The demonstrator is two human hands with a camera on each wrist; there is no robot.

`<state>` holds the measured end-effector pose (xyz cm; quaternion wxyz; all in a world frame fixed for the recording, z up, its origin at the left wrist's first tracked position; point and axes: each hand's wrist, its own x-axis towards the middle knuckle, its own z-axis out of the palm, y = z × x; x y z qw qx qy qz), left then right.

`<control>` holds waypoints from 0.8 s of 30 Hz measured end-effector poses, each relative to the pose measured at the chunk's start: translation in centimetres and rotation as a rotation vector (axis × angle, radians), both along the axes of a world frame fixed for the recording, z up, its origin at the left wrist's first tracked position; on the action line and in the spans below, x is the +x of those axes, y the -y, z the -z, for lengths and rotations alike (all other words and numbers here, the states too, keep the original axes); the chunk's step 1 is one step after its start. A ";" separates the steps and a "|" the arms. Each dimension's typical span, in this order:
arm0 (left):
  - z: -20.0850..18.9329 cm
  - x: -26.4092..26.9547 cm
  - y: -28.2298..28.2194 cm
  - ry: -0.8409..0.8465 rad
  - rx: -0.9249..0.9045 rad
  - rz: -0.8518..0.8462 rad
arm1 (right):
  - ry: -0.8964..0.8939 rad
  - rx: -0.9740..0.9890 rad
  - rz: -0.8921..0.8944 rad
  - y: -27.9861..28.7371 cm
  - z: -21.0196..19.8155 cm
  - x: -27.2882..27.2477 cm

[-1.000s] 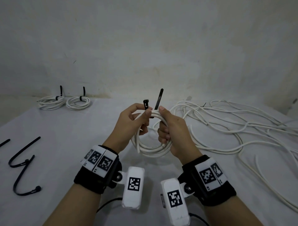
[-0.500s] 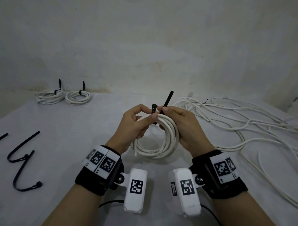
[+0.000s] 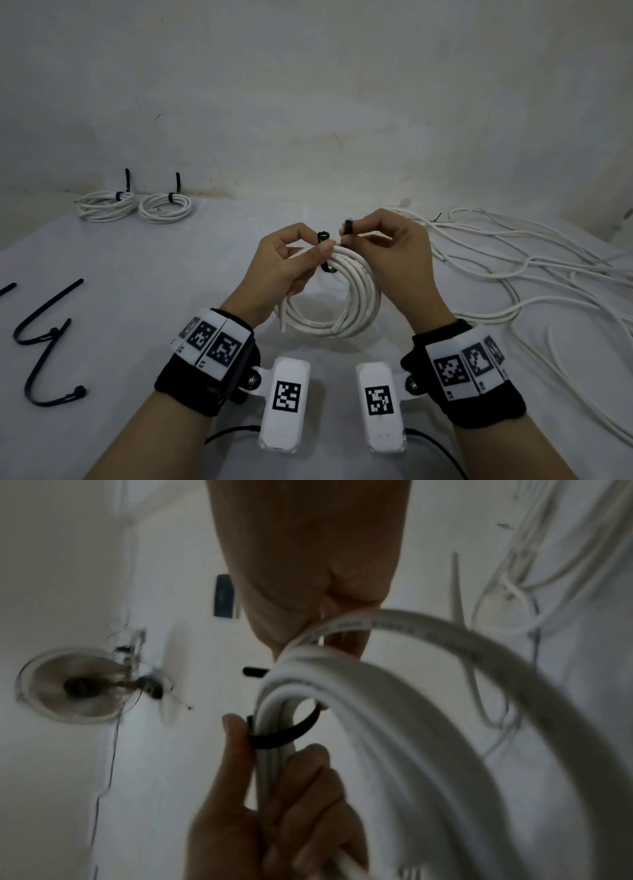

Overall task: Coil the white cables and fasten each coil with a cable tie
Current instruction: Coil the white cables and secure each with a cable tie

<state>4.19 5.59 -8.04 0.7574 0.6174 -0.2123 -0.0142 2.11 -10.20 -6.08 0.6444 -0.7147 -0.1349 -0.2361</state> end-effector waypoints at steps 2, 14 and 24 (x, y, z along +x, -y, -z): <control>0.0 0.0 -0.2 0.003 0.015 -0.001 | 0.005 -0.067 -0.042 0.0 -0.2 -0.2; 0.3 0.2 -0.4 0.052 0.041 0.016 | -0.085 -0.223 -0.005 0.0 -0.3 -0.2; 0.3 0.3 -0.7 0.022 0.088 0.072 | -0.076 -0.303 -0.018 0.0 0.1 0.0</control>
